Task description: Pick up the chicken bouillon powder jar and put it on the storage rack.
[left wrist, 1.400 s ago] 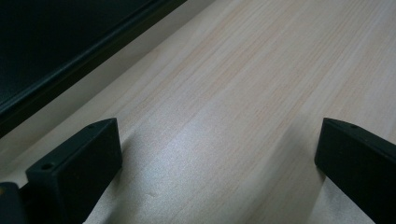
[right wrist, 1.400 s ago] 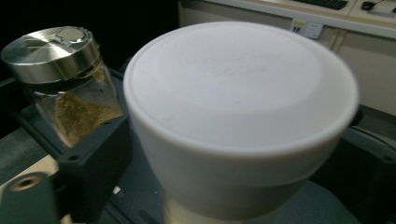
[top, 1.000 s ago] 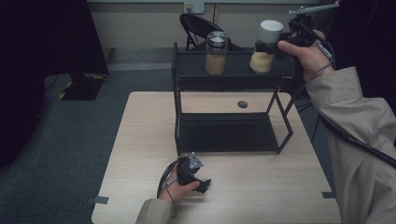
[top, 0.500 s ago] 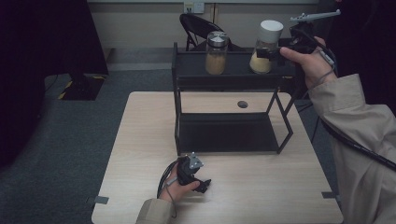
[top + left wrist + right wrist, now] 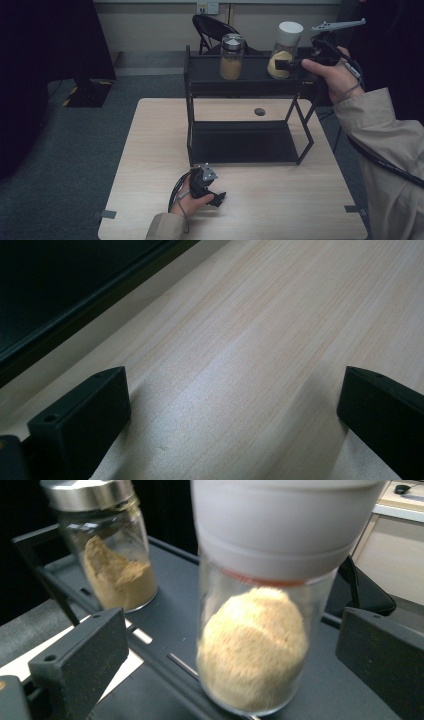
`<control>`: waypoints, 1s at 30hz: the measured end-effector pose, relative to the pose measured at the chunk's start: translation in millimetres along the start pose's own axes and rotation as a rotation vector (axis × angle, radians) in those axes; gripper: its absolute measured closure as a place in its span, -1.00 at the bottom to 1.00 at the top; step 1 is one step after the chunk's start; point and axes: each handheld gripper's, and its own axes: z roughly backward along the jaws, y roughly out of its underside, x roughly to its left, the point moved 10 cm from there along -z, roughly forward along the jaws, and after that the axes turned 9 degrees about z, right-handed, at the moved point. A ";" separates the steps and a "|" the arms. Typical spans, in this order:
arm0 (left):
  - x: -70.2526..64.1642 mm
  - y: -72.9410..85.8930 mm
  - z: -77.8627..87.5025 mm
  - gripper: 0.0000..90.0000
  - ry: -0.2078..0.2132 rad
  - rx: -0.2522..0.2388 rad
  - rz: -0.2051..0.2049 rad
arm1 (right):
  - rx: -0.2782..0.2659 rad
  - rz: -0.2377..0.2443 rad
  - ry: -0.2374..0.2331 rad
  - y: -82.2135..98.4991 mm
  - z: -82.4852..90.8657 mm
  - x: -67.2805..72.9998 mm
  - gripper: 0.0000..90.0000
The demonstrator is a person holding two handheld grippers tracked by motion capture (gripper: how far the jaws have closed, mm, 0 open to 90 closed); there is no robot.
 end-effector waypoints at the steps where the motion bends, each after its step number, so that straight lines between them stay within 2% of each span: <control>1: 0.1 -0.1 0.0 -1.00 0.000 0.000 -0.001 | 0.000 0.002 -0.001 1.1 1.1 1.2 -1.00; 16: -0.8 0.0 -0.1 -1.00 -0.004 0.000 0.004 | -0.019 0.025 -0.058 24.5 12.5 22.1 -1.00; 21: -0.8 0.1 -0.1 -1.00 -0.004 0.000 0.005 | -0.023 0.032 -0.074 37.7 13.2 28.9 -1.00; 23: -0.8 0.1 -0.1 -1.00 -0.004 0.000 0.005 | -0.031 0.021 -0.081 44.9 12.5 33.1 -1.00; 25: -0.8 0.1 -0.1 -1.00 -0.004 -0.001 0.005 | -0.037 0.033 -0.099 51.3 12.1 35.9 -1.00; 30: -0.8 0.1 -0.1 -1.00 -0.004 -0.001 0.004 | -0.051 0.006 -0.116 66.4 13.3 41.6 -1.00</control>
